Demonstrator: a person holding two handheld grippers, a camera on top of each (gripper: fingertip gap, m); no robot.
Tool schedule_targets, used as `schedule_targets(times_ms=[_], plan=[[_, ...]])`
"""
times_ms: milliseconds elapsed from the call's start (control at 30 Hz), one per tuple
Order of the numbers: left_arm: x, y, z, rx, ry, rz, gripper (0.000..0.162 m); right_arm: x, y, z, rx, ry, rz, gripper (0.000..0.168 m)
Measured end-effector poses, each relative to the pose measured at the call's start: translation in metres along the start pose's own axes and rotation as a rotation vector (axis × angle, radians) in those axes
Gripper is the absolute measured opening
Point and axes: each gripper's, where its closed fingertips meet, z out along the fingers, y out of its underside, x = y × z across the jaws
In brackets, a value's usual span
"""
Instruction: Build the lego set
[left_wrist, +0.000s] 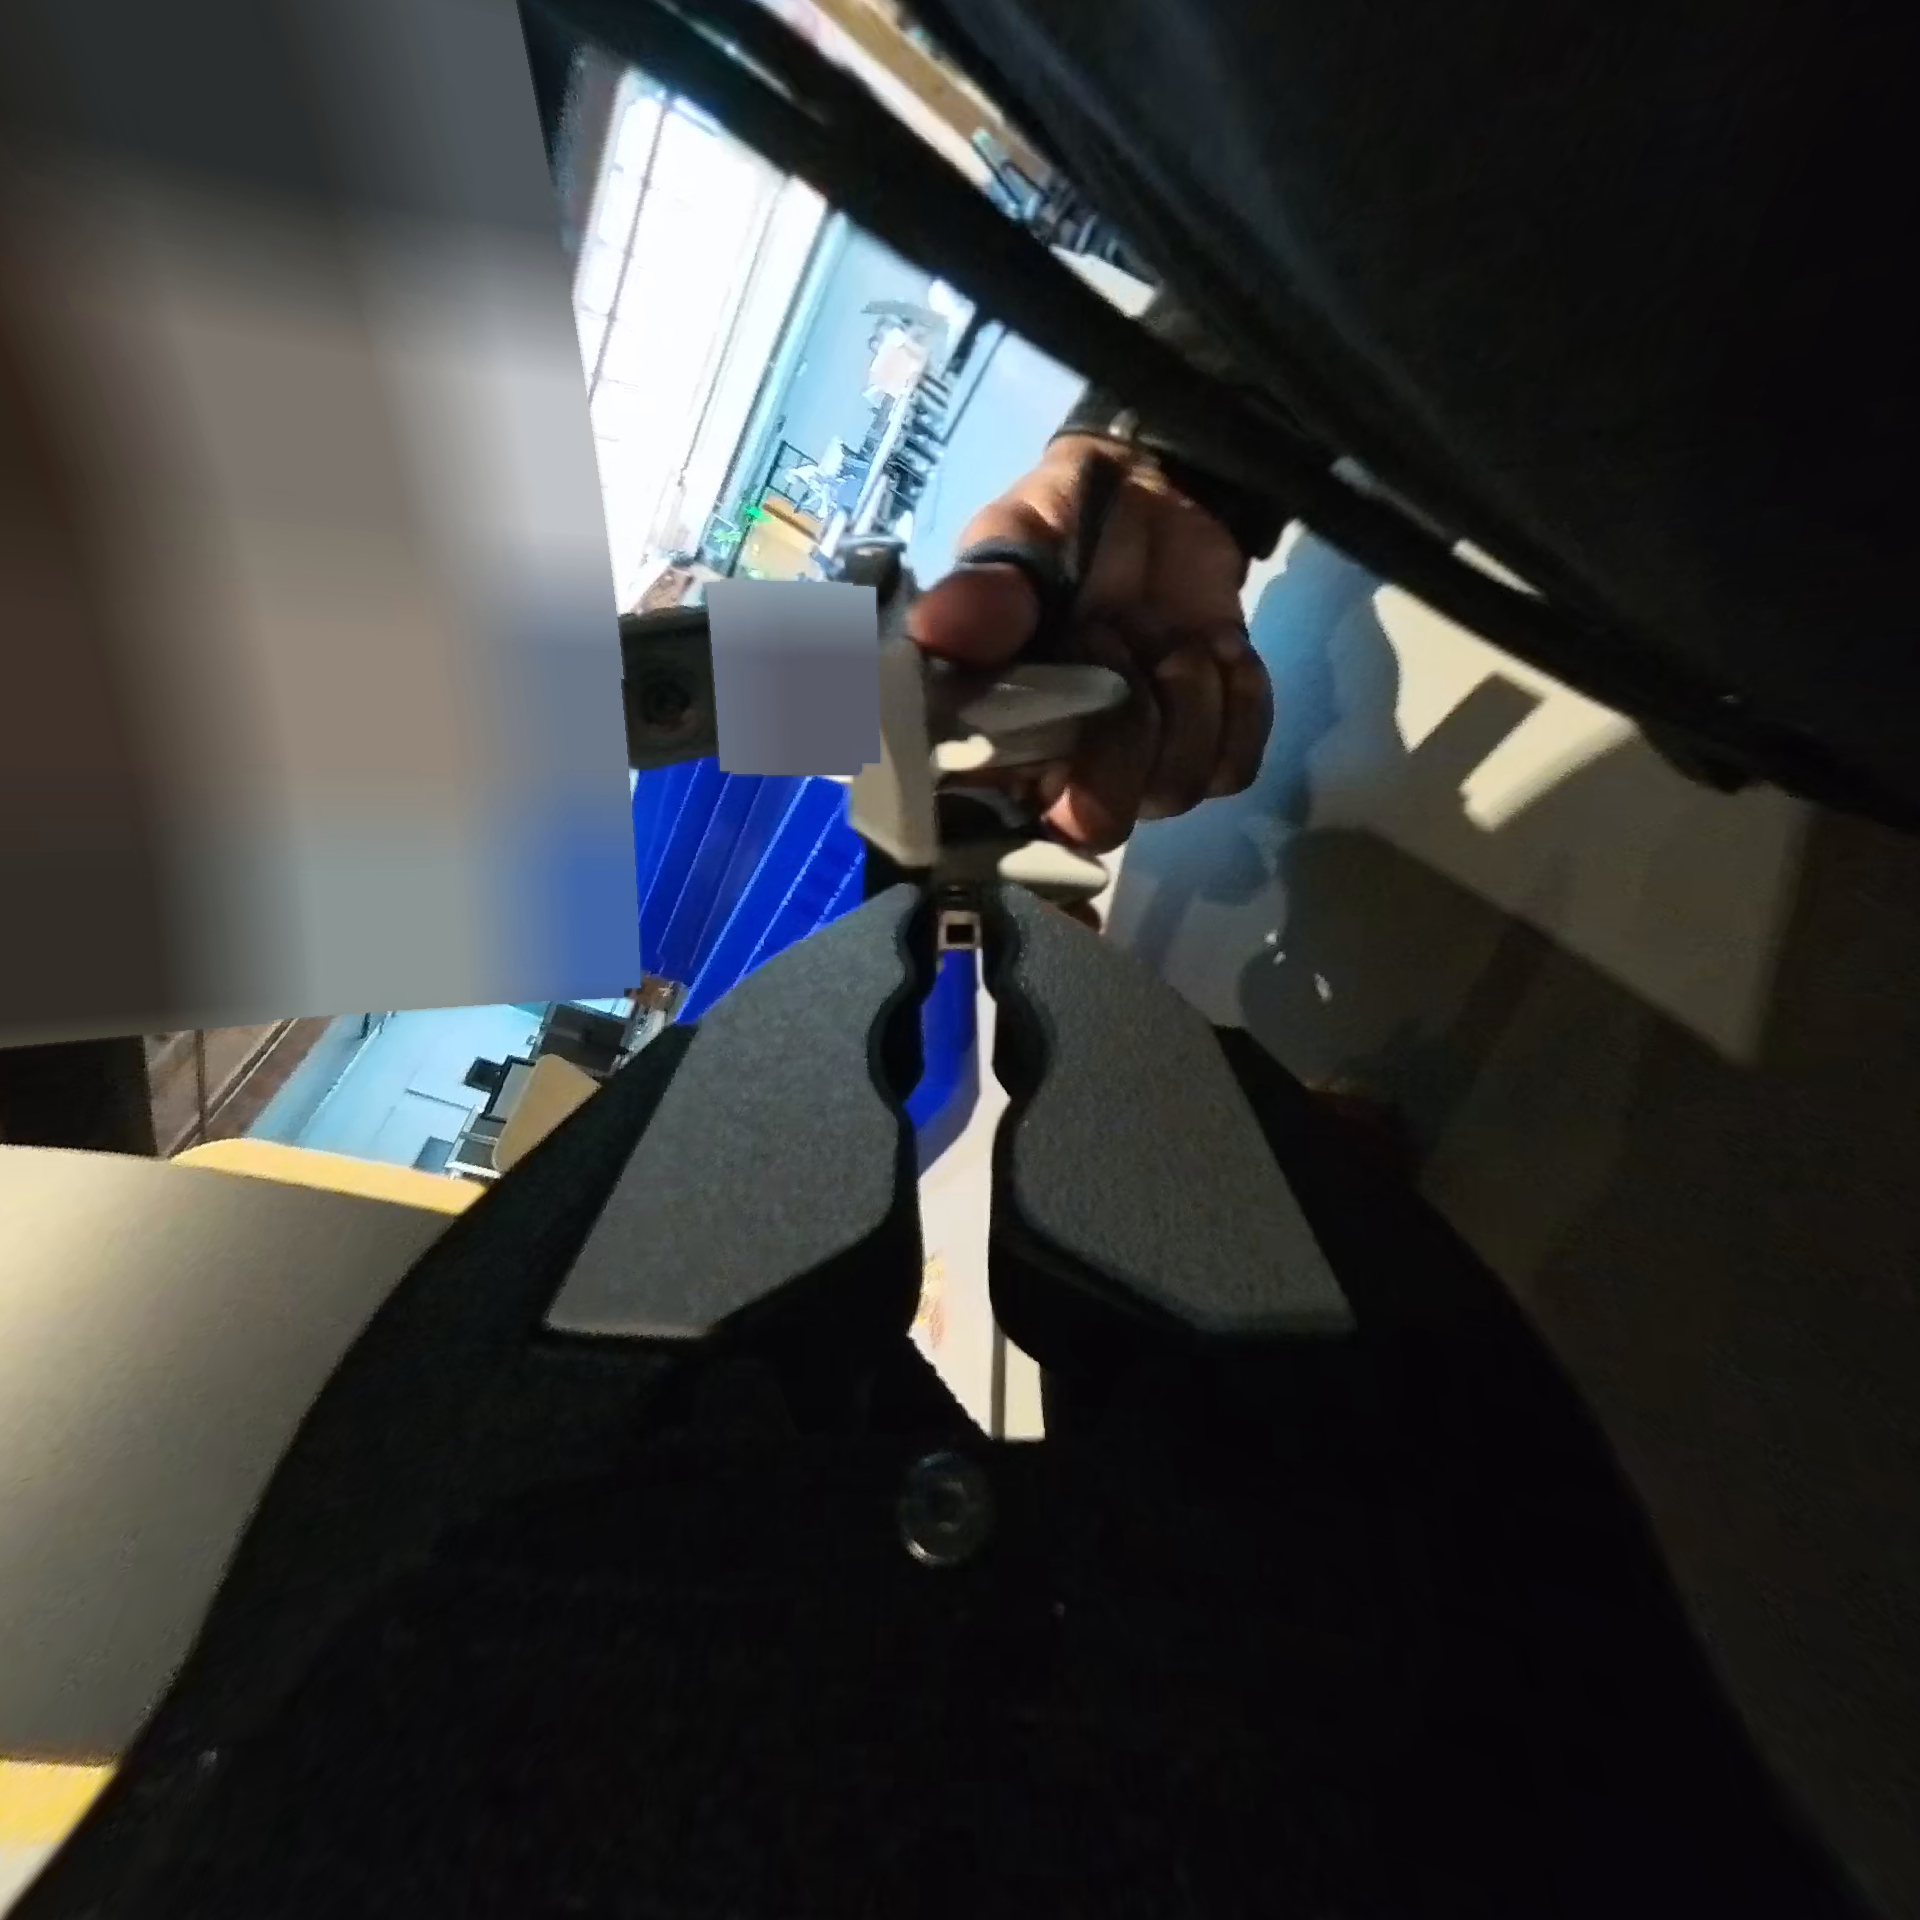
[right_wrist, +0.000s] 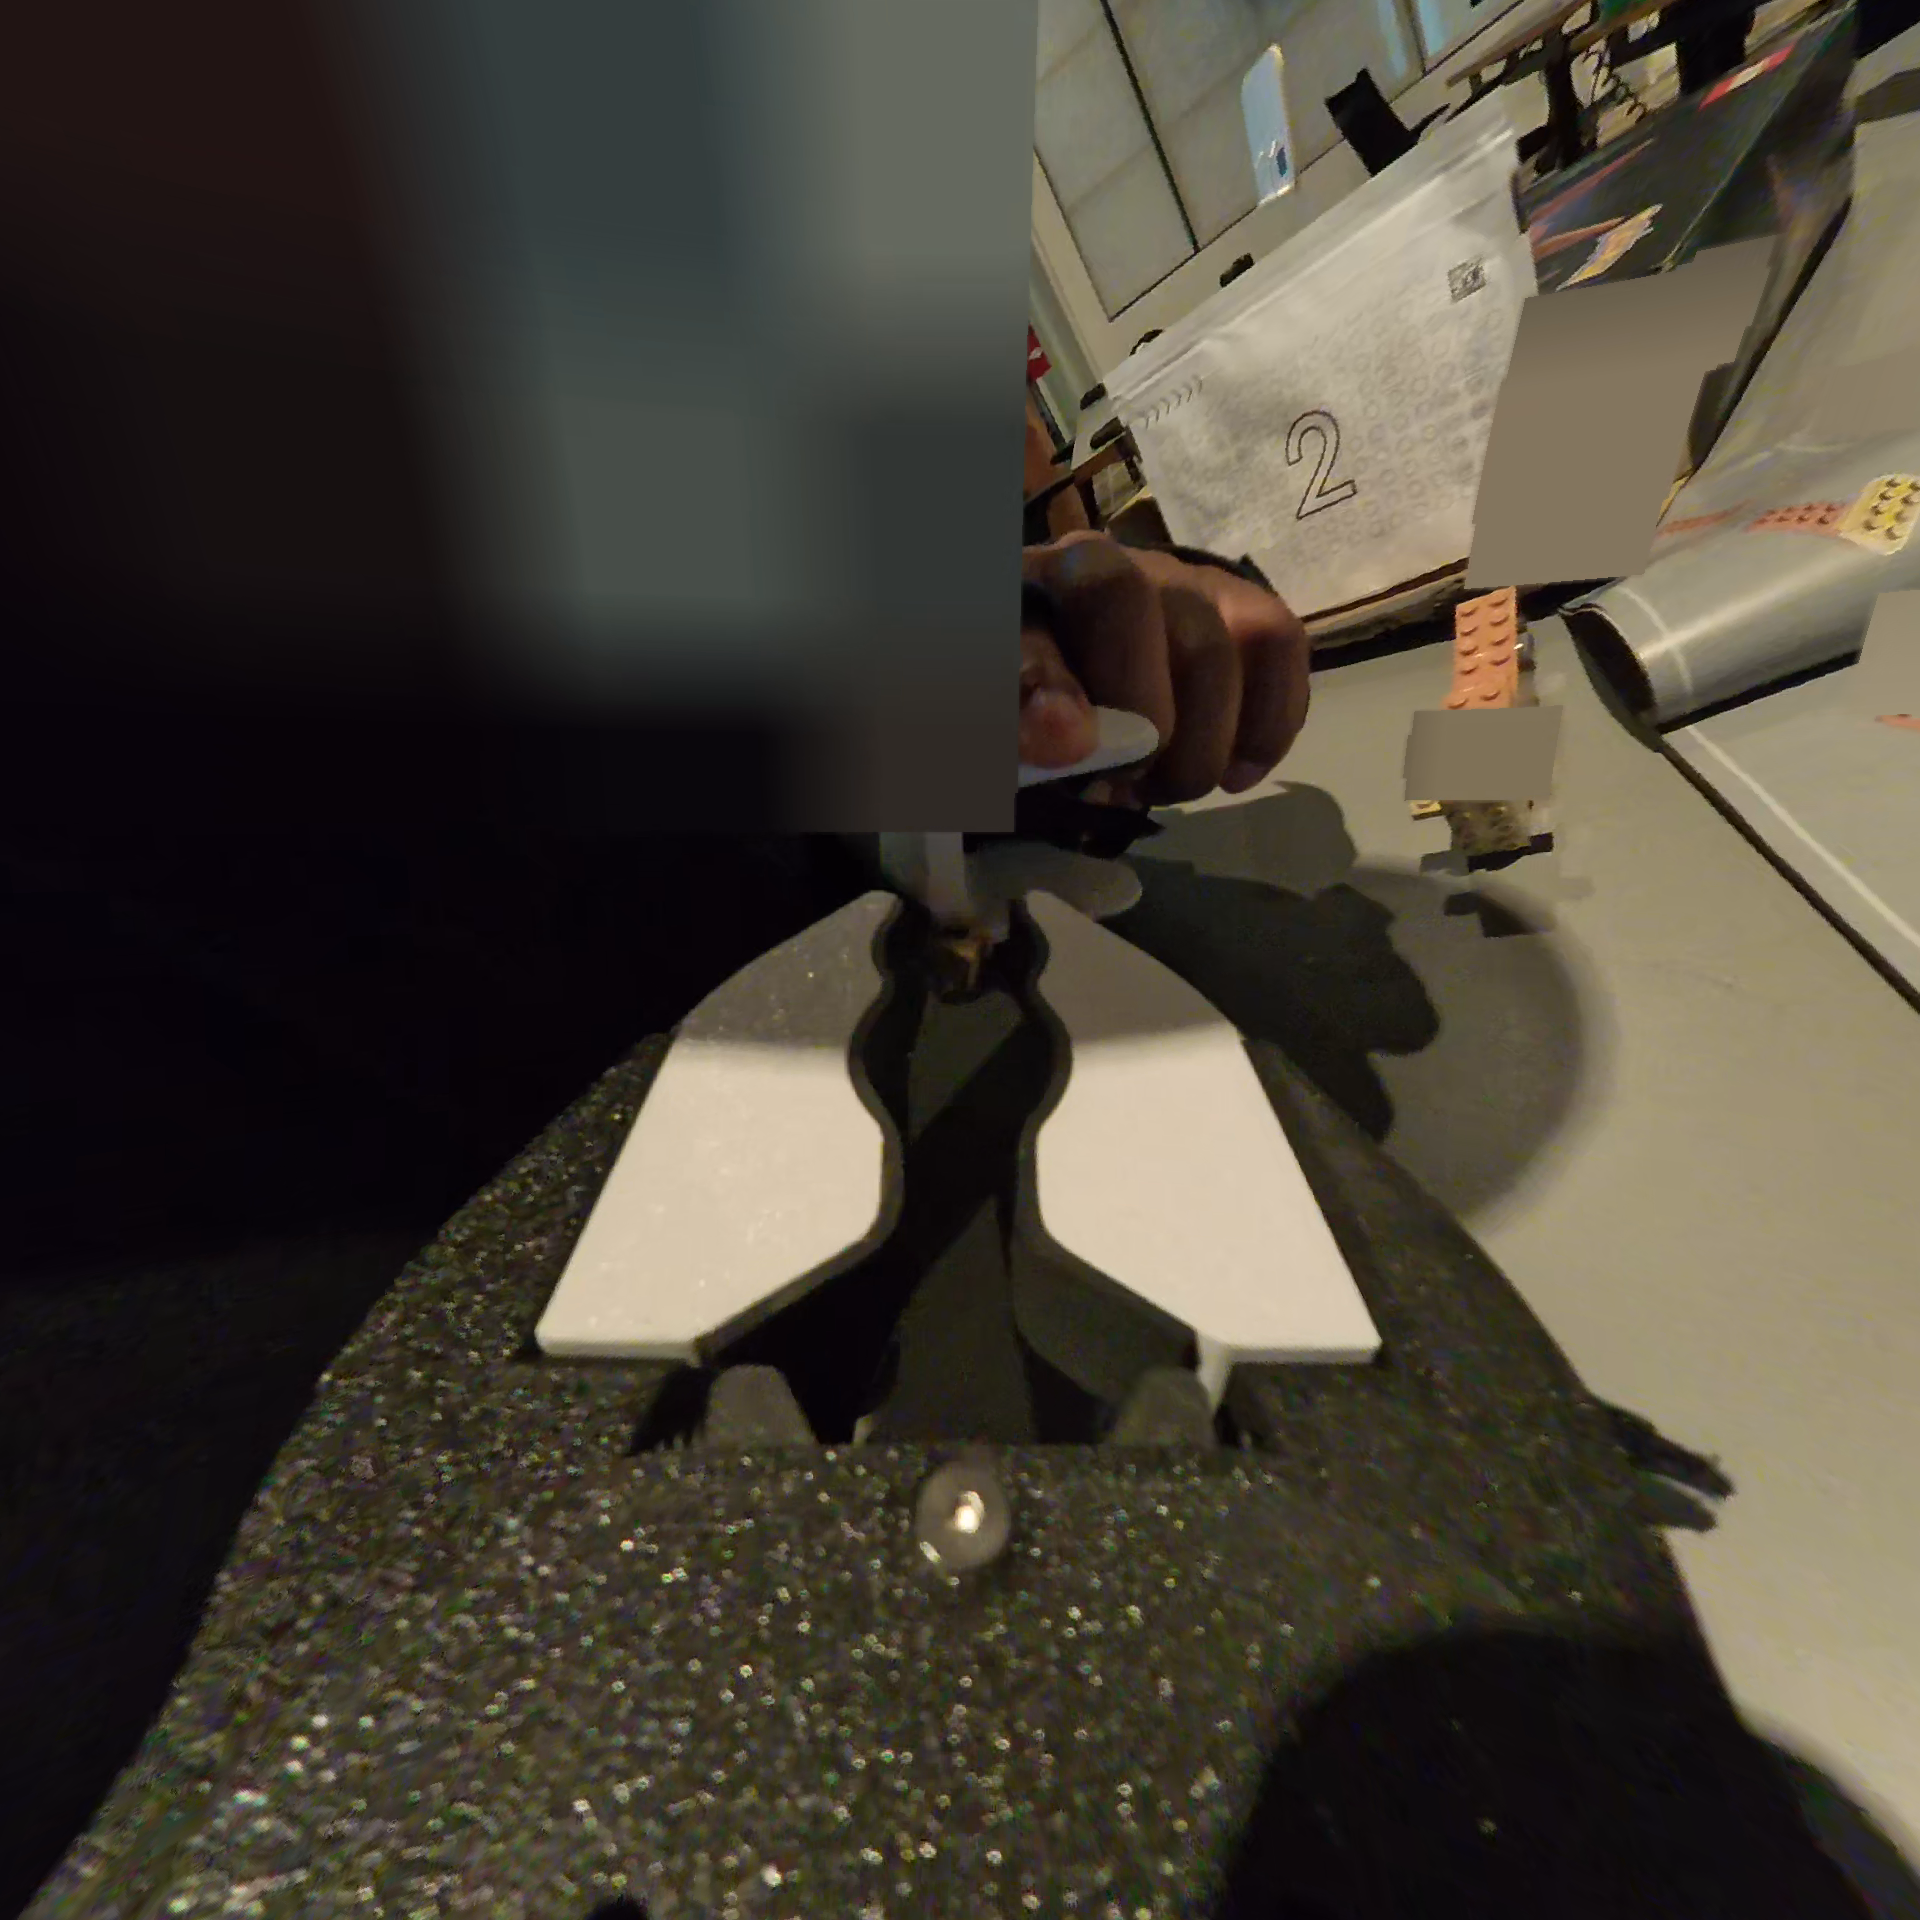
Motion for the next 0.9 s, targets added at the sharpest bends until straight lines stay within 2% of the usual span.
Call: schedule_targets(times_ms=[433,900], plan=[[0.001,0.001,-0.002,-0.005,-0.006,0.005,0.007,0.002,0.011,0.003,-0.082,0.016,0.017,0.017],[0.004,0.004,0.002,-0.006,0.011,0.011,0.007,0.003,0.010,0.003,-0.064,-0.008,0.064,0.014]])
